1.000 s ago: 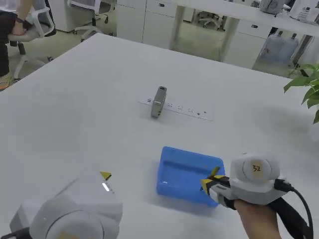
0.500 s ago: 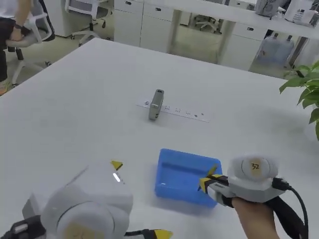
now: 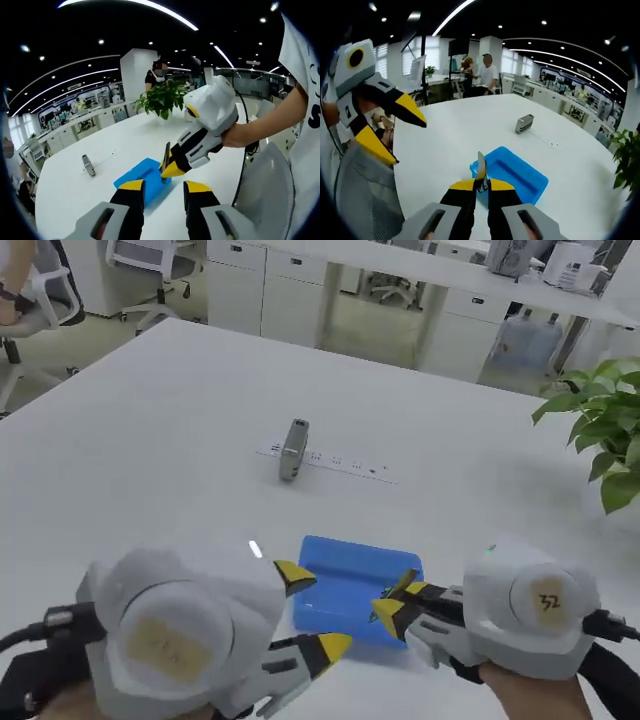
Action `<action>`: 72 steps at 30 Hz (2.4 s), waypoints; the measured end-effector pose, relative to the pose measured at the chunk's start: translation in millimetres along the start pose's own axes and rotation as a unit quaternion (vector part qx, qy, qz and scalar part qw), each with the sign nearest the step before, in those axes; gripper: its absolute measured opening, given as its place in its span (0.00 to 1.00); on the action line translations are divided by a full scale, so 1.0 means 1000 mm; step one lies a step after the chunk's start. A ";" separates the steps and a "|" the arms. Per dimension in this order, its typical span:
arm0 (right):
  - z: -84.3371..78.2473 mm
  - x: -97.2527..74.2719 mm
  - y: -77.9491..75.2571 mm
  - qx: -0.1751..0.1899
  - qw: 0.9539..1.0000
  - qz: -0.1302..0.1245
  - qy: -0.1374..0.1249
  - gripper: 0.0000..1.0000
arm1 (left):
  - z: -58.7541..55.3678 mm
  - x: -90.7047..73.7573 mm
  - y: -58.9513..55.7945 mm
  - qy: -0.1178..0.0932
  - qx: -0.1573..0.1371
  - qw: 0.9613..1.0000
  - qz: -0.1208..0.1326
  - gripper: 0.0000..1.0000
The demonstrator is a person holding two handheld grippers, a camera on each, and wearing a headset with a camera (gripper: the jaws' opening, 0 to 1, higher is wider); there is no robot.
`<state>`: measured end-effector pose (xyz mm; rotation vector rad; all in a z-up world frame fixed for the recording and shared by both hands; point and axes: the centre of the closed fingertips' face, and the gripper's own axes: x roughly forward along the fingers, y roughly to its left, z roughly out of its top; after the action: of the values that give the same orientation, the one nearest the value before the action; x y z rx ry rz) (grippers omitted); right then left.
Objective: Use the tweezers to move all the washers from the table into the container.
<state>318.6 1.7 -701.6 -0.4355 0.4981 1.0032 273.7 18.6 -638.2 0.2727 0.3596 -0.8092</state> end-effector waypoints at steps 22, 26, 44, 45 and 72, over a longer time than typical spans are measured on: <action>-0.039 -0.009 0.050 -0.108 0.992 0.024 0.060 0.05 | -0.018 0.019 -0.048 0.038 0.156 0.980 -0.121 0.00; -0.055 -0.008 0.048 -0.117 0.990 0.018 0.078 0.05 | -0.031 0.025 -0.053 0.042 0.171 0.974 -0.142 0.00; -0.093 -0.021 0.054 -0.013 0.995 0.007 0.101 0.23 | -0.097 0.038 -0.041 0.101 0.148 0.957 -0.230 0.00; -0.092 -0.025 0.052 -0.011 0.995 0.001 0.100 0.23 | -0.108 0.036 -0.039 0.117 0.156 0.953 -0.233 0.00; -0.087 -0.049 0.024 0.166 0.984 -0.044 0.044 0.55 | -0.134 0.033 -0.017 0.138 -0.036 0.986 -0.081 0.64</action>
<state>259.4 -68.8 -746.2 -0.2017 0.7075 0.7997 254.4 34.8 -774.7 0.2912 0.6778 -0.9171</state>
